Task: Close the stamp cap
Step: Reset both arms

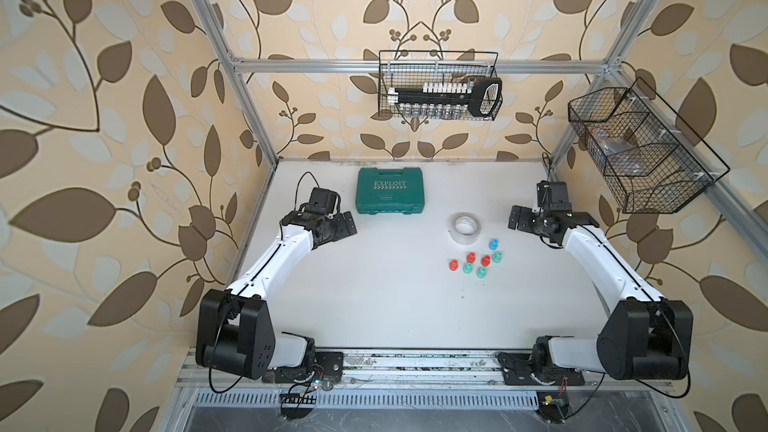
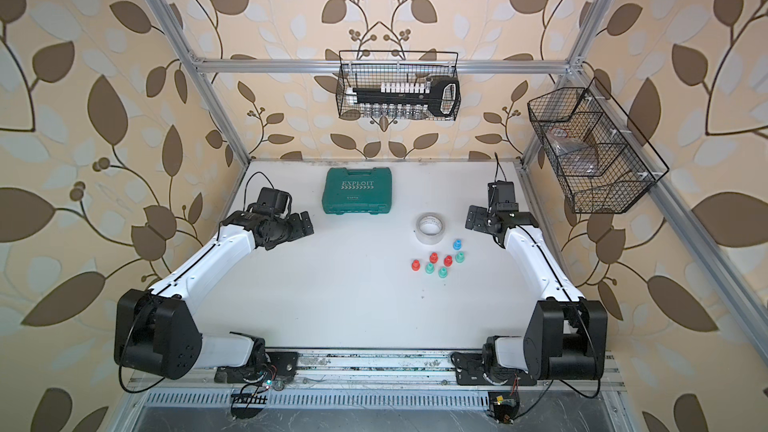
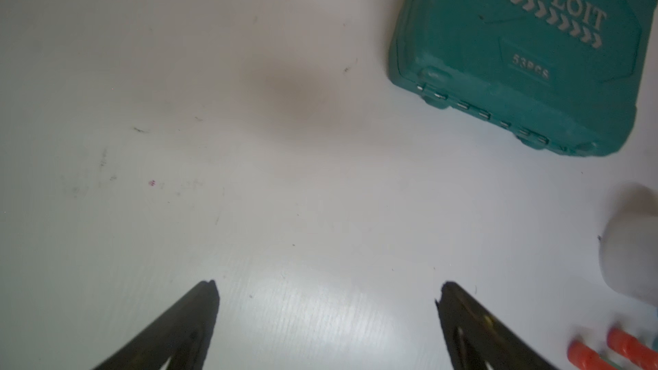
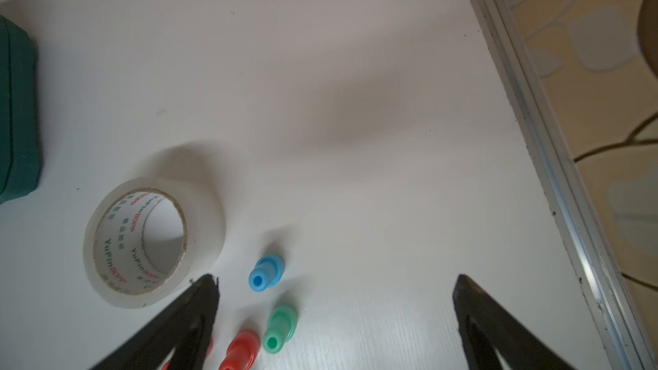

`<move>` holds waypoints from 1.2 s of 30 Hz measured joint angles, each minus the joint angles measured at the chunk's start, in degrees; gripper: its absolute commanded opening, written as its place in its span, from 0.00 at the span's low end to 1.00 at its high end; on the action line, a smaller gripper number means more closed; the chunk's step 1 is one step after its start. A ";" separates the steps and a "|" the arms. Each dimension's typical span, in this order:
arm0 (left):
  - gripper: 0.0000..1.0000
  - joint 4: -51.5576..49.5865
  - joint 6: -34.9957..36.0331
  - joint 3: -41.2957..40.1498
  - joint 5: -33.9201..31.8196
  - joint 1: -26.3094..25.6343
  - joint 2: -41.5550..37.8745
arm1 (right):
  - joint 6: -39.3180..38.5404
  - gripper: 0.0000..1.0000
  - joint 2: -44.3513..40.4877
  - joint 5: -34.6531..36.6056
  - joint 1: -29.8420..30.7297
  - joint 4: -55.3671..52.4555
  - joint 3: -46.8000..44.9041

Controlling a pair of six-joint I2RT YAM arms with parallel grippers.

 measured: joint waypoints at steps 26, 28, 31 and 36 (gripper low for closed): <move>0.99 59.49 21.75 -30.73 -27.32 0.02 7.39 | -6.75 0.98 2.64 1.16 -0.20 59.12 -33.27; 0.99 62.05 23.02 -31.76 -24.41 0.72 8.02 | -7.37 0.98 2.62 -0.26 -0.20 62.34 -34.62; 0.99 67.65 23.91 -34.10 -21.16 1.29 7.78 | -8.22 0.98 3.30 -1.95 -0.20 67.54 -35.69; 0.99 77.02 26.12 -39.60 -14.84 2.25 8.04 | -9.40 0.98 8.98 -4.09 -0.04 74.16 -35.78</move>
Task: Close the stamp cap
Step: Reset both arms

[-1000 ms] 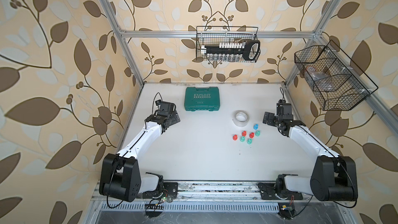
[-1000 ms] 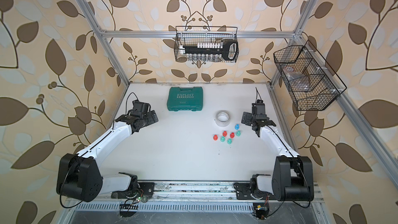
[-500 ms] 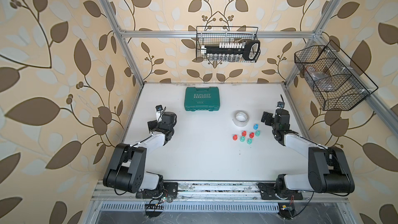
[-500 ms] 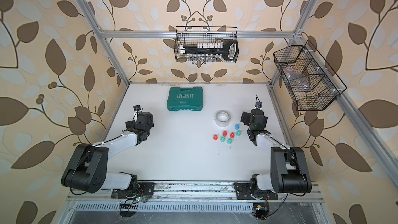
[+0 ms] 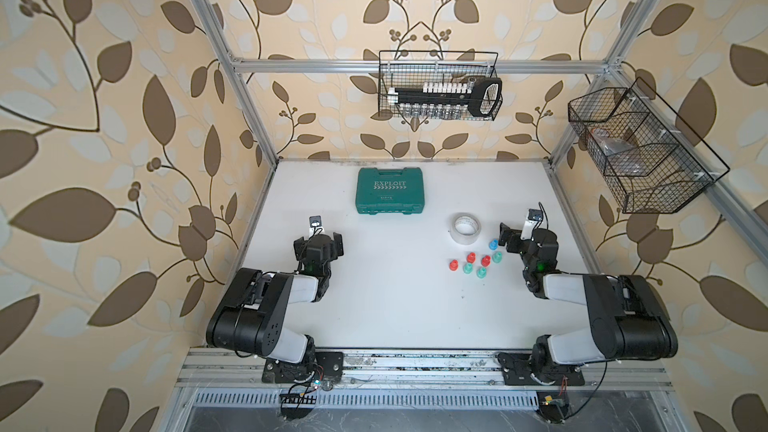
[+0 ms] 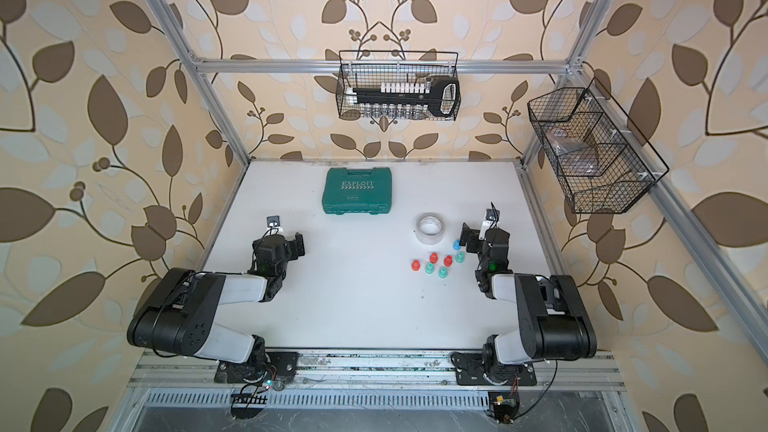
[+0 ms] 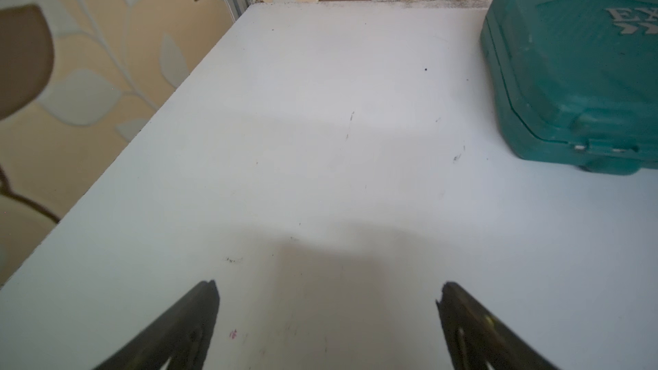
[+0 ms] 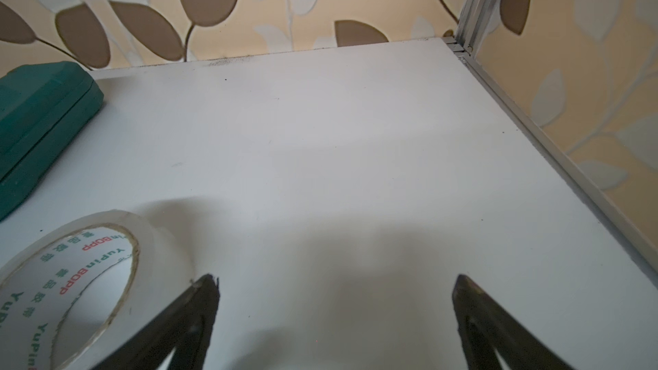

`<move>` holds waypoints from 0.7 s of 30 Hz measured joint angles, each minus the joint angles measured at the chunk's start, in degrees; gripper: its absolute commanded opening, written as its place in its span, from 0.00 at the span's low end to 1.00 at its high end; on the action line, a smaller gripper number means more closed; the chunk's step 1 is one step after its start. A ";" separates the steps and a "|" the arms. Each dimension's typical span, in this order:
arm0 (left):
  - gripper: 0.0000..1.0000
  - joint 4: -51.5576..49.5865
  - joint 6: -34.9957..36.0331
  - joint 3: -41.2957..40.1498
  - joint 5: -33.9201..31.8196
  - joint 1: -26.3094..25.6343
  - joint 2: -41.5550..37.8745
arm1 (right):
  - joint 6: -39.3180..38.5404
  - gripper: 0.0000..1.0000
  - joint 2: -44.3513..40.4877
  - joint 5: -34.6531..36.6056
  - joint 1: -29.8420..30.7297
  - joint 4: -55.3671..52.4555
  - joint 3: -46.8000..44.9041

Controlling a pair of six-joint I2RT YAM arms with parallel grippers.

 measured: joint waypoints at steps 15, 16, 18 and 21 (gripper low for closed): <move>0.99 0.83 1.14 2.19 5.25 1.11 0.87 | -1.81 0.98 0.66 3.10 2.89 0.17 0.52; 0.99 0.81 1.14 2.19 5.29 1.11 0.87 | -1.81 0.98 0.66 3.10 2.89 0.20 0.52; 0.99 0.83 1.14 2.19 5.40 1.11 0.87 | -1.81 0.98 0.66 3.21 2.93 0.24 0.52; 0.99 0.83 1.16 2.19 5.49 1.11 0.87 | -1.88 0.98 0.66 3.30 2.93 0.26 0.52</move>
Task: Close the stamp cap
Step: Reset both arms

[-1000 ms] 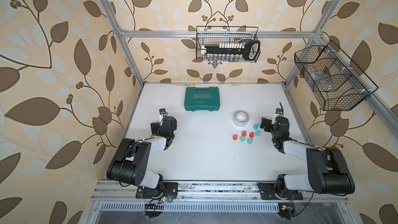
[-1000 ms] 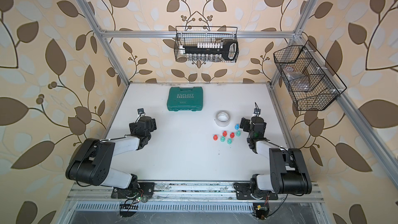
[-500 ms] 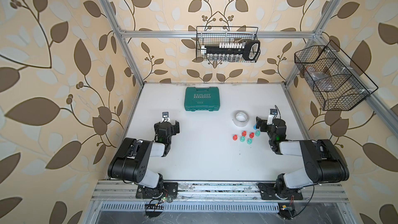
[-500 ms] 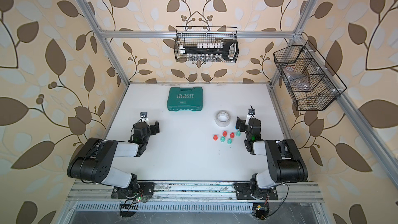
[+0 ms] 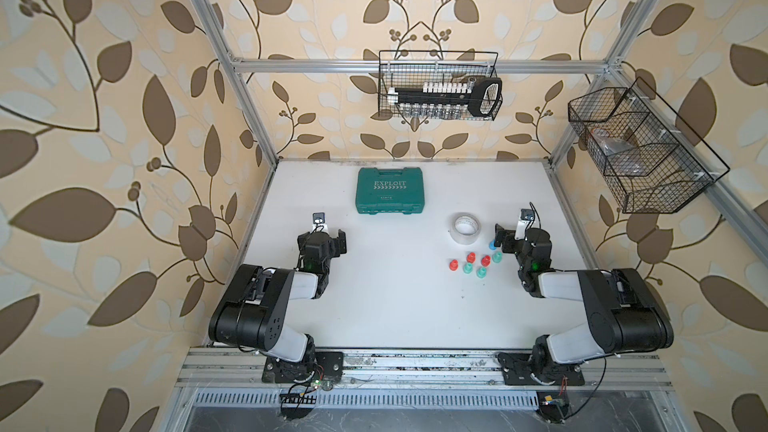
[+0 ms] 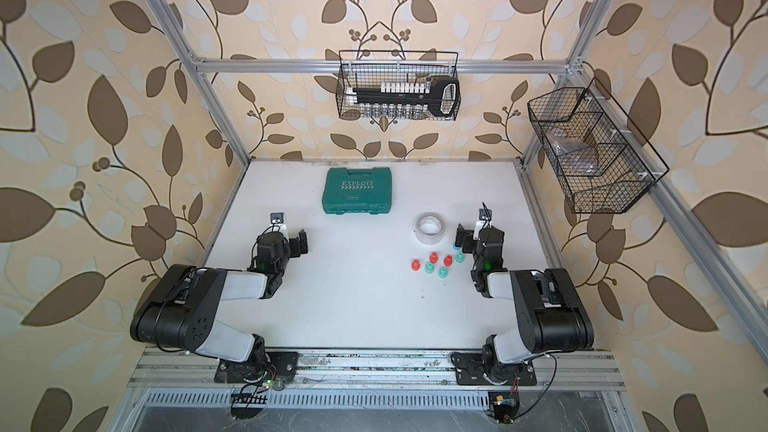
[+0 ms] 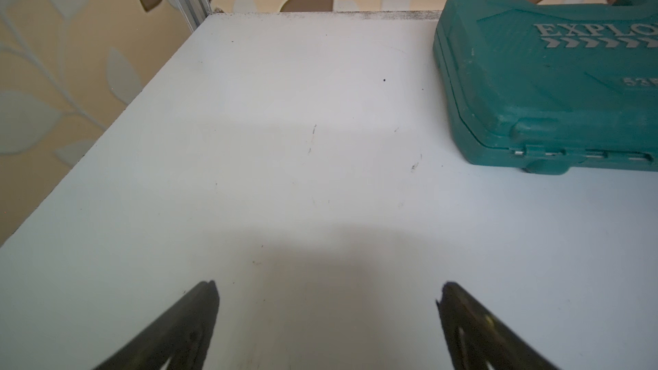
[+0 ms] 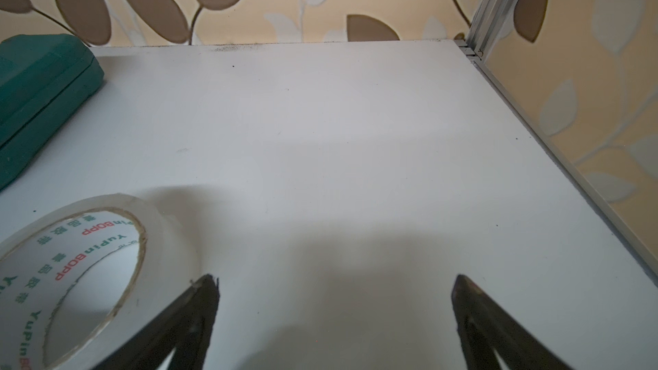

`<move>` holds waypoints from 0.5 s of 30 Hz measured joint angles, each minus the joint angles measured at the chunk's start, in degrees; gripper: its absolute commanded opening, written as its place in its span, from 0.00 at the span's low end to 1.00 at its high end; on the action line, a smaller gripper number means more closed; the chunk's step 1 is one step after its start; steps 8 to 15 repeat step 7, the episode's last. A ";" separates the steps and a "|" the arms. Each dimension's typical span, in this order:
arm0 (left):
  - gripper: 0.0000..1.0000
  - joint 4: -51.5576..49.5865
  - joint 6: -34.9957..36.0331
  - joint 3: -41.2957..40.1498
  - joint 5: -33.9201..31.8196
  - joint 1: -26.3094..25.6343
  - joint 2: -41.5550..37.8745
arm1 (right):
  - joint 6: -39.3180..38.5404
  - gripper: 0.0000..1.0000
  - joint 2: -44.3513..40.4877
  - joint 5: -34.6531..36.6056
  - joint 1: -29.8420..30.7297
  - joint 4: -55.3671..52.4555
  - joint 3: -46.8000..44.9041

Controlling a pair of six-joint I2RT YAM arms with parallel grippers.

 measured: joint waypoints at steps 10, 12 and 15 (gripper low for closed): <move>0.99 -0.02 -0.02 0.00 0.00 0.00 0.00 | -0.28 0.98 0.33 0.20 0.15 -0.09 0.11; 0.99 -0.02 -0.02 0.00 0.00 0.00 0.00 | -0.28 0.98 0.33 0.20 0.15 -0.09 0.11; 0.99 -0.02 -0.02 0.00 0.00 0.00 0.00 | -0.28 0.98 0.33 0.20 0.15 -0.09 0.11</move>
